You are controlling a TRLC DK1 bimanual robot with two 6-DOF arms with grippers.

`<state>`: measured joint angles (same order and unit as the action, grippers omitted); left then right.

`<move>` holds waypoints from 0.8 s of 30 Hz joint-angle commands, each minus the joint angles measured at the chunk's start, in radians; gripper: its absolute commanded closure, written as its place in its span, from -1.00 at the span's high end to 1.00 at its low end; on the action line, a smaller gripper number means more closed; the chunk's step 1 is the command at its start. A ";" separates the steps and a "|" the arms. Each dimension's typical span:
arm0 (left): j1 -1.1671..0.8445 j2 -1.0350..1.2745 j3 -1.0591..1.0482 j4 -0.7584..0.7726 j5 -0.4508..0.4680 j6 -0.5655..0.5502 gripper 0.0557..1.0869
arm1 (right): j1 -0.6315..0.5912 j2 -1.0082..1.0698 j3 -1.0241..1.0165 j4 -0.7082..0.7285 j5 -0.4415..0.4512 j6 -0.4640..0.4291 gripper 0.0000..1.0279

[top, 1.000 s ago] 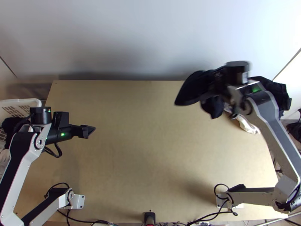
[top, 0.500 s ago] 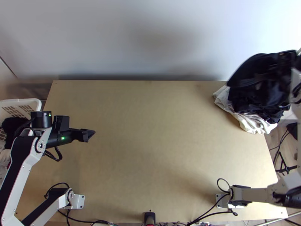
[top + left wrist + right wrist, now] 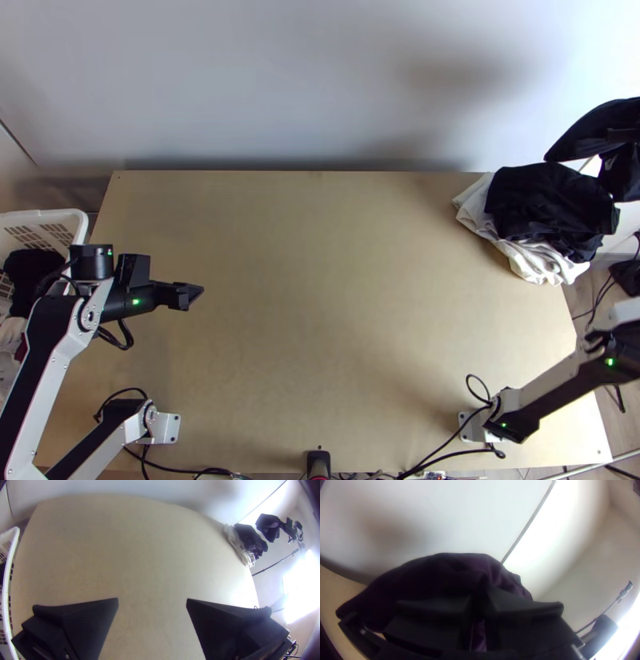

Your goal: Fold the t-shirt

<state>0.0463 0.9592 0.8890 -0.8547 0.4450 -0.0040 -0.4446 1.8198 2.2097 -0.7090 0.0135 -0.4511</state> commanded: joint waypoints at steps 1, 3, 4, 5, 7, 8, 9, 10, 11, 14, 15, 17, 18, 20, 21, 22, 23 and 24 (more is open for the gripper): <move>0.003 -0.014 -0.012 -0.021 -0.012 0.015 0.92 | 0.003 0.148 0.087 0.022 -0.010 0.028 -0.95; 0.004 -0.017 -0.010 -0.026 -0.025 0.022 0.92 | 0.012 0.171 0.079 0.022 -0.009 0.052 -0.95; 0.009 -0.017 -0.010 -0.029 -0.025 0.029 0.92 | 0.017 0.176 0.070 0.022 -0.009 0.065 -0.95; 0.015 -0.017 -0.009 -0.030 -0.025 0.033 0.92 | 0.024 0.176 0.050 0.022 -0.009 0.074 -0.95; 0.032 -0.016 -0.005 -0.030 -0.025 0.048 0.92 | 0.034 0.154 -0.005 0.020 -0.009 0.081 -0.95; 0.036 -0.013 -0.004 -0.029 -0.025 0.053 0.92 | 0.035 0.134 -0.044 0.020 -0.010 0.083 -0.95; 0.043 -0.008 -0.002 -0.029 -0.025 0.058 0.92 | 0.037 0.111 -0.087 0.020 -0.010 0.084 -0.95; 0.049 -0.004 -0.001 -0.029 -0.025 0.064 0.92 | 0.037 0.085 -0.131 0.022 -0.010 0.084 -0.95; 0.050 0.000 -0.001 -0.026 -0.025 0.067 0.92 | 0.040 0.058 -0.180 0.020 -0.010 0.084 -0.95; 0.055 0.013 -0.001 -0.015 -0.023 0.073 0.92 | 0.055 -0.045 -0.338 0.028 -0.010 0.069 -0.95; 0.055 0.018 -0.002 -0.010 -0.023 0.072 0.92 | 0.060 -0.073 -0.386 0.032 -0.010 0.057 -0.95; 0.050 0.027 -0.002 -0.003 -0.022 0.070 0.92 | 0.060 -0.122 -0.475 0.037 -0.010 0.042 -0.95; 0.050 0.029 -0.004 0.000 -0.022 0.068 0.92 | 0.058 -0.142 -0.510 0.037 -0.010 0.037 -0.95; 0.046 0.030 -0.004 0.003 -0.022 0.065 0.92 | 0.057 -0.185 -0.588 0.037 -0.010 0.020 -0.95; 0.046 0.030 -0.007 0.003 -0.022 0.065 0.92 | 0.057 -0.208 -0.630 0.037 -0.010 0.009 -0.95; 0.046 0.030 -0.009 0.003 -0.022 0.065 0.92 | 0.057 -0.229 -0.673 0.037 -0.010 -0.003 -0.95; 0.046 0.029 -0.012 0.003 -0.022 0.067 0.92 | 0.057 -0.249 -0.711 0.040 -0.010 -0.009 -0.95; 0.047 0.027 -0.015 0.003 -0.020 0.067 0.92 | 0.057 -0.264 -0.751 0.048 -0.009 -0.018 -0.95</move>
<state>0.0917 0.9810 0.8845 -0.8577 0.4217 0.0612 -0.3927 1.6878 1.7184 -0.6708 0.0025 -0.4217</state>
